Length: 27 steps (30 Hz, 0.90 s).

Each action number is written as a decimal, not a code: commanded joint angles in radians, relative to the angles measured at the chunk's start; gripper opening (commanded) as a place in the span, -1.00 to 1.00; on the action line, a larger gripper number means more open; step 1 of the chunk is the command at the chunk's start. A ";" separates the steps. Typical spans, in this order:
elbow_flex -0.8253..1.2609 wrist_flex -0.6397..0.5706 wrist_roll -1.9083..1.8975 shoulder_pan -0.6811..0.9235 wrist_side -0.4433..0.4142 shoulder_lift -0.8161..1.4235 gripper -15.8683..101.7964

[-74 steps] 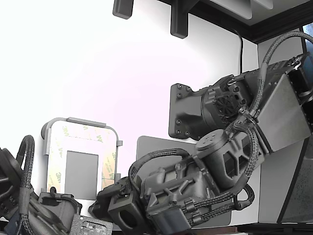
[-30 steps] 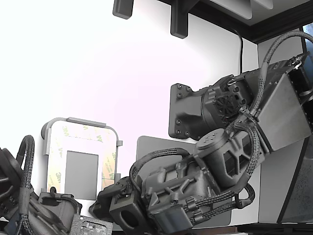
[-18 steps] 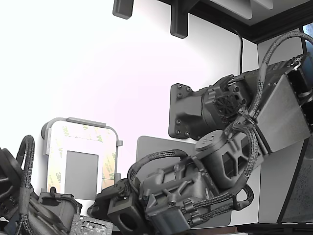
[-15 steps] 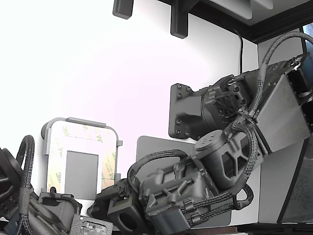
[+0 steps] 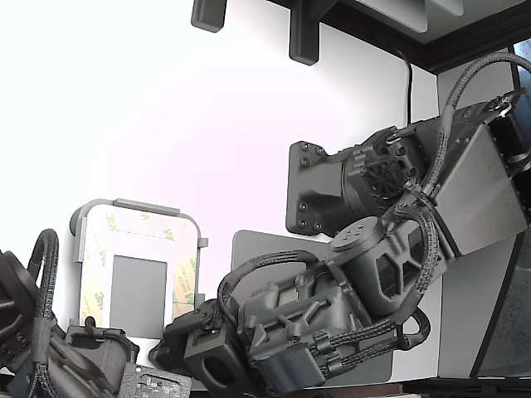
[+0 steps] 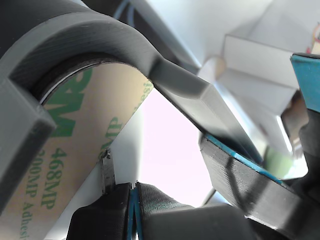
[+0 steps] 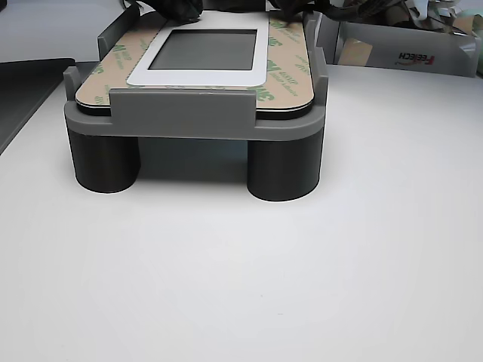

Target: Peel off protective film from adhesive tape.

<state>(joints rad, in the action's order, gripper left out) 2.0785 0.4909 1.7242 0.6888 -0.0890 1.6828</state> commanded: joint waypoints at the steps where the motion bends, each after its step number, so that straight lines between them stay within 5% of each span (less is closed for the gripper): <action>1: -0.015 -0.002 -0.003 -0.008 -0.002 0.031 -0.92; 27: -0.061 0.011 0.012 -0.012 0.000 -0.002 -0.92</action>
<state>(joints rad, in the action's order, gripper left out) 2.0387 0.5170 1.7349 0.6949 -0.0905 1.6644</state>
